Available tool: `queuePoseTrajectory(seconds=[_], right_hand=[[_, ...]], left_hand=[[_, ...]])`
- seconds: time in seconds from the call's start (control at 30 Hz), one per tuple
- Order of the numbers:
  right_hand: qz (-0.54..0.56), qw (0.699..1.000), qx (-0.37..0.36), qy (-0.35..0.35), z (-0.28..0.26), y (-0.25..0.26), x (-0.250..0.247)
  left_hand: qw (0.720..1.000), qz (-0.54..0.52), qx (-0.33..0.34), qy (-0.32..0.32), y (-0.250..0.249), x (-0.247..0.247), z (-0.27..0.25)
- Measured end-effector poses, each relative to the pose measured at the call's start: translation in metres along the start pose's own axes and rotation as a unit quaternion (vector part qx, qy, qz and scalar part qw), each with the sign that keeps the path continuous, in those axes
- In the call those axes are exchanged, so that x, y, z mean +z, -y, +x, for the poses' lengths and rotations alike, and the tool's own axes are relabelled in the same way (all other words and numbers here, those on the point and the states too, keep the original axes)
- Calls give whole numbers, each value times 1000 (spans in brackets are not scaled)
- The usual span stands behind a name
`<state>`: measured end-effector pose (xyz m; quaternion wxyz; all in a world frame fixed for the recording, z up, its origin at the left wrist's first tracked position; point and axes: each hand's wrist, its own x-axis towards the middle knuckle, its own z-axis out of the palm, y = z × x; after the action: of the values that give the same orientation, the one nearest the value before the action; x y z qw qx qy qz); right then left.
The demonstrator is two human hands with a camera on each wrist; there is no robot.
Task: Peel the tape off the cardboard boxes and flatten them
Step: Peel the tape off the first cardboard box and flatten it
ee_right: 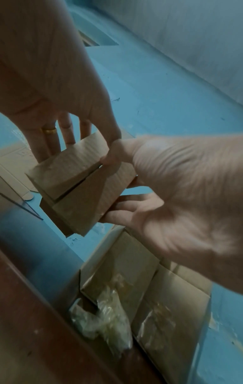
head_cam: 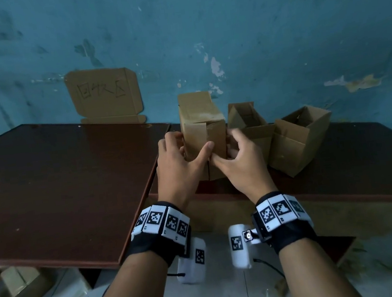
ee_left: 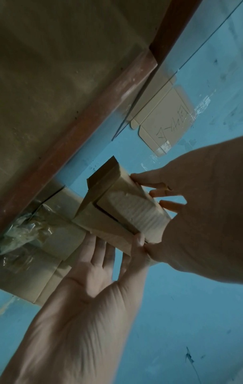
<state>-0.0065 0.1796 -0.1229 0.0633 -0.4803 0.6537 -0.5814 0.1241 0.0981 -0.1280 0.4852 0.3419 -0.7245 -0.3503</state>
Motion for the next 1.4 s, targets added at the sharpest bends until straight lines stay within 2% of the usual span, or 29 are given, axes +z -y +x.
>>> queuePoseTrajectory(seconds=[0.33,0.47,0.7,0.83,1.17,1.3,1.4], right_hand=[[-52,998,-21,23,-1,8,-7],[-97,995,-15,32,3,7,-8],[-113,994,-11,6,6,5,-12],[-95,995,5,-21,7,2,-15],[2,999,34,-43,0,15,-19],[-39,998,-8,-50,0,17,-12],[-161,977,-66,-126,1,21,-5]], left_hand=[[1000,9,-4,25,5,-2,4],[998,66,16,16,8,-2,4],[995,49,81,18,-7,-8,0],[998,30,53,11,-5,-10,1],[996,-62,48,-43,2,-13,6],[991,-25,112,-71,-5,-7,0],[981,13,172,-90,-10,-2,-4]])
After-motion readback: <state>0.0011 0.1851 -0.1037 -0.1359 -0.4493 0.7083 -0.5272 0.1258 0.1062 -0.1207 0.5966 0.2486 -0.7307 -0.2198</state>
